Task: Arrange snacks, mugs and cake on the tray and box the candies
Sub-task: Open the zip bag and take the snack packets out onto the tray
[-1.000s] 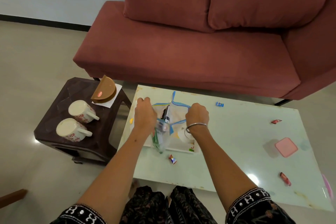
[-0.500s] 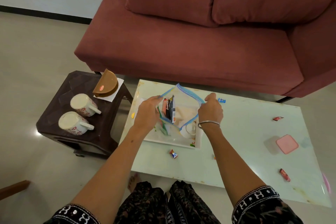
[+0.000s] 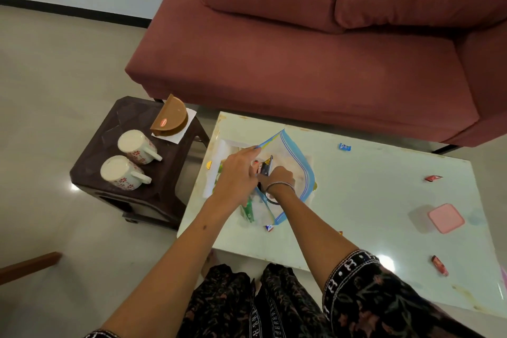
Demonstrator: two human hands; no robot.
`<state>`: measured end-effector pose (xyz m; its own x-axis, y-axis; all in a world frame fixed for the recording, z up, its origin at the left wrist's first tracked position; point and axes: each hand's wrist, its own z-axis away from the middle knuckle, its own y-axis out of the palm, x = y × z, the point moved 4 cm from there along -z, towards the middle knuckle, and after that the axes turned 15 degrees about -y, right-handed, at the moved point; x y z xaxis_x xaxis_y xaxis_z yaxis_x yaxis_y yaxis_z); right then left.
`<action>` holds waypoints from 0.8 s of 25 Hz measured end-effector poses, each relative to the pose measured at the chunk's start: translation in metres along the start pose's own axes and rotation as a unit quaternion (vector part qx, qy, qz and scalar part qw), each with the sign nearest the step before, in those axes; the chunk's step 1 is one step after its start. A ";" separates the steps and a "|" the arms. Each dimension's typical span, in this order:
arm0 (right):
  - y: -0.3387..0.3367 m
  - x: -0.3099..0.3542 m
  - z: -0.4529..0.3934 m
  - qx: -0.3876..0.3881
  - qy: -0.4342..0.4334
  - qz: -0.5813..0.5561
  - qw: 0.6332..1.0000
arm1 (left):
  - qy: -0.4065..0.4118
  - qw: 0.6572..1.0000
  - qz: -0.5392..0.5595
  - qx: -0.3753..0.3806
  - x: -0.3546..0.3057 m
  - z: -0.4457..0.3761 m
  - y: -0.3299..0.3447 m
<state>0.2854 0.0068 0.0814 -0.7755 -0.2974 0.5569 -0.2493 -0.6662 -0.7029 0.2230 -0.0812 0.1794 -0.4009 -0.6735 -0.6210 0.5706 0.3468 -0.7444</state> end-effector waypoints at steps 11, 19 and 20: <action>-0.062 0.047 0.006 -0.091 -0.113 0.079 0.986 | -0.008 0.999 0.016 -0.050 -0.001 -0.003 -0.013; -0.236 0.086 0.068 -0.332 -0.158 0.050 0.928 | -0.063 0.992 -0.014 -0.108 0.006 -0.032 -0.025; -0.245 0.074 0.069 -0.338 -0.145 0.048 0.929 | -0.061 0.992 -0.012 -0.113 0.008 -0.035 -0.028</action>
<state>0.3291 0.1009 0.3260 -0.6495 -0.5699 0.5034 -0.5697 -0.0737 -0.8185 0.1791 -0.0735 0.1866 -0.3154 -0.7518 -0.5791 0.3822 0.4579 -0.8027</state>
